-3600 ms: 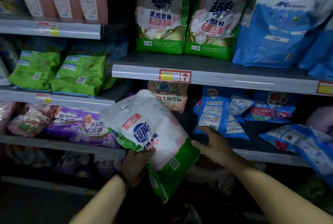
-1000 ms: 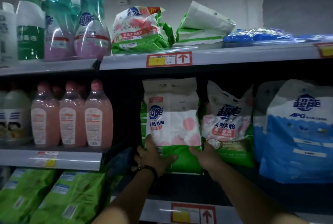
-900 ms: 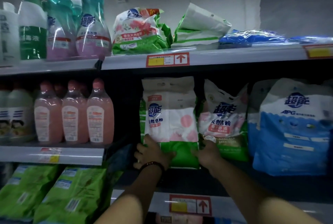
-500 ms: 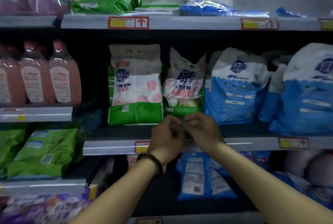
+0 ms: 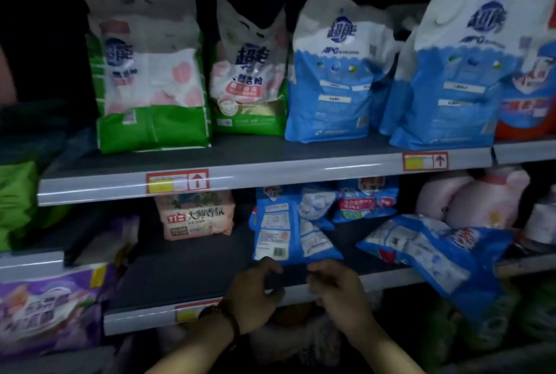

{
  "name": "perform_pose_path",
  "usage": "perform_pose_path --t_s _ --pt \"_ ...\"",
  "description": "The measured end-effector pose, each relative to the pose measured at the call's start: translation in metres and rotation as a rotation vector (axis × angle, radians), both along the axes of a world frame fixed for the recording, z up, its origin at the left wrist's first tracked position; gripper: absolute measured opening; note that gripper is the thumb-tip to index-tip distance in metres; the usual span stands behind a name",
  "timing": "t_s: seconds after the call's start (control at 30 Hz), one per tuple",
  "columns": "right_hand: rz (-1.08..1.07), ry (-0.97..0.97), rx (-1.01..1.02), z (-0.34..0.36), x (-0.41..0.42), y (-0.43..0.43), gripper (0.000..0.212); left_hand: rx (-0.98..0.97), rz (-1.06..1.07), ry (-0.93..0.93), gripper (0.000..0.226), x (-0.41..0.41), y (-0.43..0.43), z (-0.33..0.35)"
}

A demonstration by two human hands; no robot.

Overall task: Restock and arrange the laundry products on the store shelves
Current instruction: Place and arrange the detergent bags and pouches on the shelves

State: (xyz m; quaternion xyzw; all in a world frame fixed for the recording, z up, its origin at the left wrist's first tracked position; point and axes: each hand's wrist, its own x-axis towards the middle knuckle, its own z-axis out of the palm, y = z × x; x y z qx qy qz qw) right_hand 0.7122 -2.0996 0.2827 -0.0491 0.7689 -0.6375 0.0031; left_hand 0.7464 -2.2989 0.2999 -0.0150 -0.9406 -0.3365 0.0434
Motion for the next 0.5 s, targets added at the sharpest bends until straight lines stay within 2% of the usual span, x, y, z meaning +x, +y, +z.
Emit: perform_pose_path --t_s 0.07,0.17,0.23,0.3,0.37,0.43,0.5 --pt "-0.077 -0.063 -0.019 -0.028 -0.007 0.017 0.021 -0.113 -0.037 -0.055 0.045 -0.013 0.007 -0.018" --pt "-0.183 -0.163 -0.078 -0.07 -0.028 0.057 0.017 -0.163 -0.1 -0.064 0.058 -0.035 0.028 -0.035" --pt "-0.28 -0.245 -0.218 -0.062 -0.032 0.082 0.027 -0.219 -0.135 -0.067 0.065 -0.053 0.048 -0.045" --pt "-0.367 -0.367 -0.369 -0.052 -0.038 0.104 0.022 -0.303 -0.164 -0.065 0.071 -0.075 0.07 -0.054" --pt "-0.414 -0.431 -0.387 -0.048 -0.046 0.128 0.018 -0.395 -0.208 -0.086 0.076 -0.096 0.092 -0.056" --pt "-0.428 -0.435 -0.382 -0.05 -0.055 0.145 0.028 -0.54 -0.238 -0.101 0.08 -0.114 0.107 -0.054" --pt "-0.468 -0.471 -0.448 -0.052 -0.062 0.151 0.03 -0.643 -0.208 -0.144 0.086 -0.13 0.112 -0.053"
